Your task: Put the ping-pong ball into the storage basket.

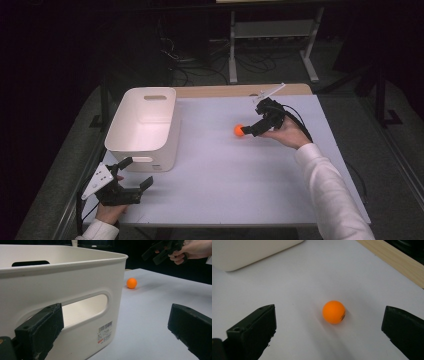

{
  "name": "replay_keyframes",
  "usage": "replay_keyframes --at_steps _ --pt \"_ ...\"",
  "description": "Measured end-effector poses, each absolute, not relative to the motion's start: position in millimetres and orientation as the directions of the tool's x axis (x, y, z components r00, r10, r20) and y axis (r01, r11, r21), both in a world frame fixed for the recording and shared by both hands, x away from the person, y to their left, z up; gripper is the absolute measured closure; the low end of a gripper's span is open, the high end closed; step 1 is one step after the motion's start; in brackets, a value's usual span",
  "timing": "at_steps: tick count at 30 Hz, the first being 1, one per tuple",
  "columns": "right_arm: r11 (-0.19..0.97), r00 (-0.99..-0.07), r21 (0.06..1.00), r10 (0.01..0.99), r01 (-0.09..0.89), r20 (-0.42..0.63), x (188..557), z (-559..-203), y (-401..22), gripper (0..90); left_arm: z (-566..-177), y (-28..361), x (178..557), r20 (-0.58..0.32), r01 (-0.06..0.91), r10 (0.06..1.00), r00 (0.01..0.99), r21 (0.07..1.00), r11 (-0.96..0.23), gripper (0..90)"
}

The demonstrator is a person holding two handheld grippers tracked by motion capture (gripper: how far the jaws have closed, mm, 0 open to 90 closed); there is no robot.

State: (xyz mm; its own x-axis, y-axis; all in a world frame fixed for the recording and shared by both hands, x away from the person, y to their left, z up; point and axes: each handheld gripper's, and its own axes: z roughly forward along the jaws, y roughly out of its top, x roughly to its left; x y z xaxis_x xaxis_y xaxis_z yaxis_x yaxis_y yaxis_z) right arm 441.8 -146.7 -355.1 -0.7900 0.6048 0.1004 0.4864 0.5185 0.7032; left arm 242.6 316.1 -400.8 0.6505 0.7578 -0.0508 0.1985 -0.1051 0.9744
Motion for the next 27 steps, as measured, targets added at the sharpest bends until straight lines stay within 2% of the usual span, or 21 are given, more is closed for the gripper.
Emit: replay_keyframes --at_steps 17,27 --pt "0.535 -0.782 0.652 0.606 0.537 0.147 468.0 -381.4 -143.1 0.0 -400.8 316.3 242.5 -0.047 0.198 0.755 0.654 0.974 -0.112 0.0" --pt "0.551 -0.794 0.642 0.588 0.533 0.154 476.1 -397.6 -133.2 0.0 -400.7 316.6 242.4 -0.034 0.194 0.751 0.659 0.973 -0.126 0.0"
